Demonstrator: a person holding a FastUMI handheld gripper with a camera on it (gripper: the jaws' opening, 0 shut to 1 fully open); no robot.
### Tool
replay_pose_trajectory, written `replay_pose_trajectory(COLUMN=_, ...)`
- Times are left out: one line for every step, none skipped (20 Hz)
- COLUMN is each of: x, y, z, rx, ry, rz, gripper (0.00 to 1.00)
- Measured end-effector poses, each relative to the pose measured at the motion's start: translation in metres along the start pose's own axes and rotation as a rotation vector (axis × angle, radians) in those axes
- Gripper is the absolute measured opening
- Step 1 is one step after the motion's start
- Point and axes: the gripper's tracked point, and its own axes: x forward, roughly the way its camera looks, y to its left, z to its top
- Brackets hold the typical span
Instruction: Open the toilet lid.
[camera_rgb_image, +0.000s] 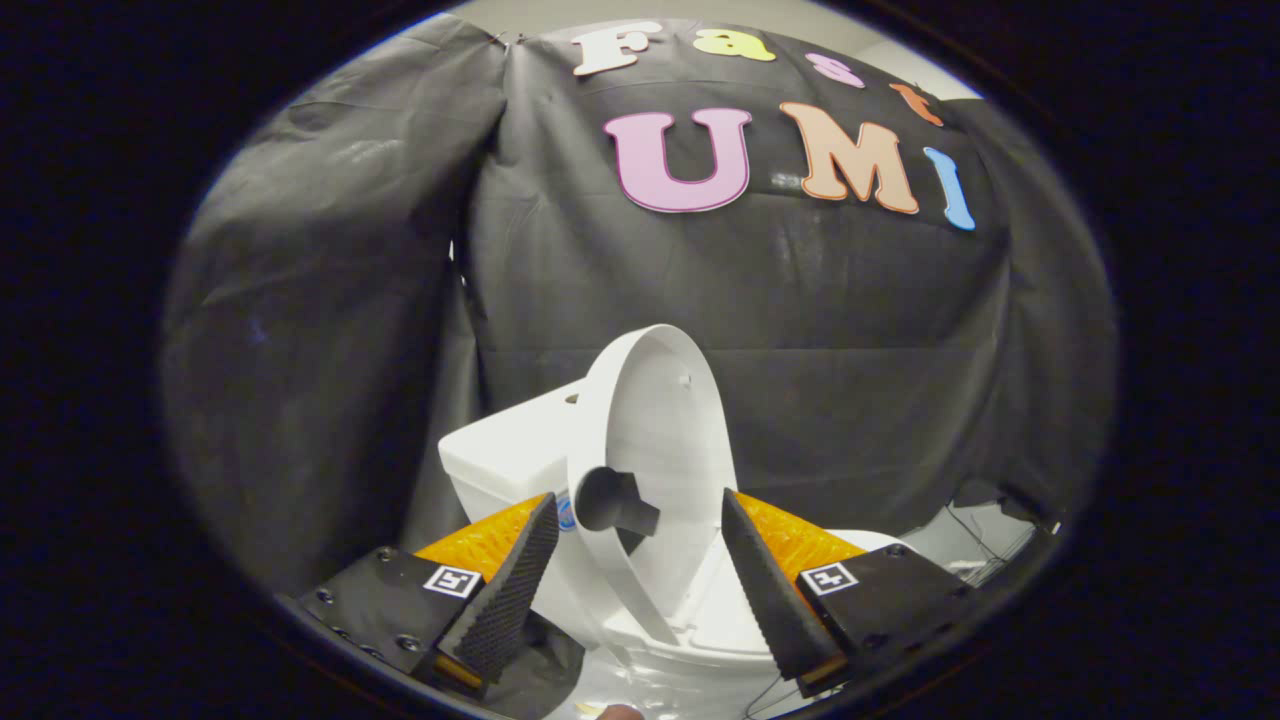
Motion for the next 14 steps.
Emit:
replay_pose_trajectory(x=-0.005, y=-0.008, z=-0.004, rx=0.0, ry=0.007, rz=-0.005, gripper=1.0)
replay_pose_trajectory(x=-0.009, y=-0.015, z=-0.005, rx=0.011, ry=0.008, rz=-0.002, gripper=1.0)
replay_pose_trajectory(x=-0.012, y=-0.019, z=-0.004, rx=0.02, ry=0.004, rz=0.001, gripper=1.0)
replay_pose_trajectory(x=-0.016, y=-0.026, z=-0.003, rx=0.026, ry=-0.004, rz=-0.003, gripper=1.0)
replay_pose_trajectory(x=-0.02, y=-0.033, z=-0.001, rx=0.024, ry=-0.009, rz=-0.008, gripper=1.0)
replay_pose_trajectory(x=-0.022, y=-0.04, z=0.0, rx=0.02, ry=-0.009, rz=-0.017, gripper=1.0)
replay_pose_trajectory(x=-0.023, y=-0.05, z=-0.002, rx=0.021, ry=-0.003, rz=-0.031, gripper=1.0)
replay_pose_trajectory(x=-0.026, y=-0.057, z=-0.001, rx=0.026, ry=-0.002, rz=-0.036, gripper=1.0)
replay_pose_trajectory(x=-0.029, y=-0.059, z=0.0, rx=0.03, ry=-0.011, rz=-0.03, gripper=1.0)
replay_pose_trajectory(x=-0.031, y=-0.064, z=0.004, rx=0.033, ry=-0.02, rz=-0.032, gripper=1.0)
replay_pose_trajectory(x=-0.033, y=-0.074, z=0.007, rx=0.036, ry=-0.03, rz=-0.04, gripper=1.0)
replay_pose_trajectory(x=-0.036, y=-0.082, z=0.01, rx=0.036, ry=-0.038, rz=-0.046, gripper=1.0)
replay_pose_trajectory(x=-0.038, y=-0.09, z=0.011, rx=0.033, ry=-0.044, rz=-0.053, gripper=1.0)
replay_pose_trajectory(x=-0.04, y=-0.1, z=0.012, rx=0.03, ry=-0.051, rz=-0.064, gripper=1.0)
